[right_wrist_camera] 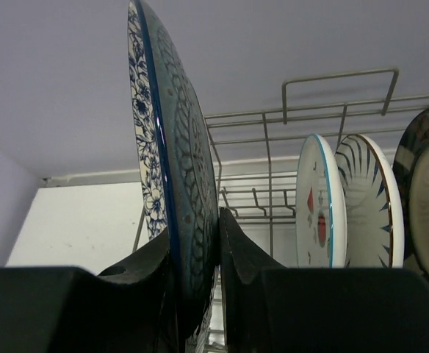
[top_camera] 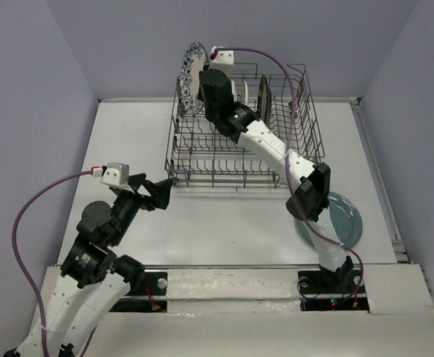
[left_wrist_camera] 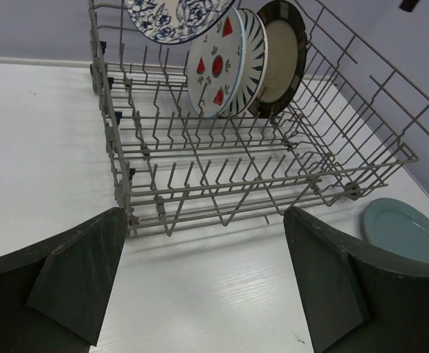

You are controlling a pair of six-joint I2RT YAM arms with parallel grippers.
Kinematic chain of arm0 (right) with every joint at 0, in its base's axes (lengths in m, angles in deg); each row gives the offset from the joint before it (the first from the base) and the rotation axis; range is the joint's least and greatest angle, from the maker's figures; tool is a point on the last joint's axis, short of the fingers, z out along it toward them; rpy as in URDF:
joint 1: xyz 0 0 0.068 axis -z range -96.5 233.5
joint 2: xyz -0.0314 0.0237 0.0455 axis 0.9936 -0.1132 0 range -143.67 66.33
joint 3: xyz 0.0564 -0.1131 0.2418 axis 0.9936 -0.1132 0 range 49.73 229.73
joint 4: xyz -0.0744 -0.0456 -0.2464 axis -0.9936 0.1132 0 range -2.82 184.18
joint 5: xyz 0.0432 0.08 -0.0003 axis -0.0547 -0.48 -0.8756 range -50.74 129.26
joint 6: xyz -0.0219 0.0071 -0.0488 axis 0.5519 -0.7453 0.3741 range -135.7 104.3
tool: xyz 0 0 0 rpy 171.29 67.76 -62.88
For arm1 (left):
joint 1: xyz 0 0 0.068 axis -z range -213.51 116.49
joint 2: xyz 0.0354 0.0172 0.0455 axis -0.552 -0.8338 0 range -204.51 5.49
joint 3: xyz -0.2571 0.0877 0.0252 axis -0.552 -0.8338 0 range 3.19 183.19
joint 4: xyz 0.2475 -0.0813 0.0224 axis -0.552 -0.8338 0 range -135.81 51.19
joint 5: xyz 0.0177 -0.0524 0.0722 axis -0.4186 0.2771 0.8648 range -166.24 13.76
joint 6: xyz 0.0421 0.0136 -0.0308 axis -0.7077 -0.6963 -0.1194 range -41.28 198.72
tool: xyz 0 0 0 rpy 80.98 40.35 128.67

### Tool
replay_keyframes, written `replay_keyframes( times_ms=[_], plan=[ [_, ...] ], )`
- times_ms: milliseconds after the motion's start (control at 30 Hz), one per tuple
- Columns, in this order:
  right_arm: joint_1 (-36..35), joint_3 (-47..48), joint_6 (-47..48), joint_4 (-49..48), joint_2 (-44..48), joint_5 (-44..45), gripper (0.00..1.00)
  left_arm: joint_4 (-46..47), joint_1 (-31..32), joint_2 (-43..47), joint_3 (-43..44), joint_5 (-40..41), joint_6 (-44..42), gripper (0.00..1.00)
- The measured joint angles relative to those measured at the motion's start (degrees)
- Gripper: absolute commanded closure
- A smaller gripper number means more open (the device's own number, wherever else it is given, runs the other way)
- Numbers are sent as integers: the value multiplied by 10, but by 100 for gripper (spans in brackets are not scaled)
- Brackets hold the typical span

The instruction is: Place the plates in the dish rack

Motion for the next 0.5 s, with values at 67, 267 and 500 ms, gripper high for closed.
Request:
replay_keyframes(
  times_ms=[67, 267, 500],
  plan=[
    [-16, 51, 39, -10, -42, 40, 93, 0, 13, 3, 0, 4, 0, 1],
    [-38, 77, 179, -79, -99, 136, 93, 0, 40, 4, 0, 10, 0, 1],
    [-37, 114, 329, -200, -180, 218, 93, 0, 55, 4, 0, 16, 0, 1]
  ],
)
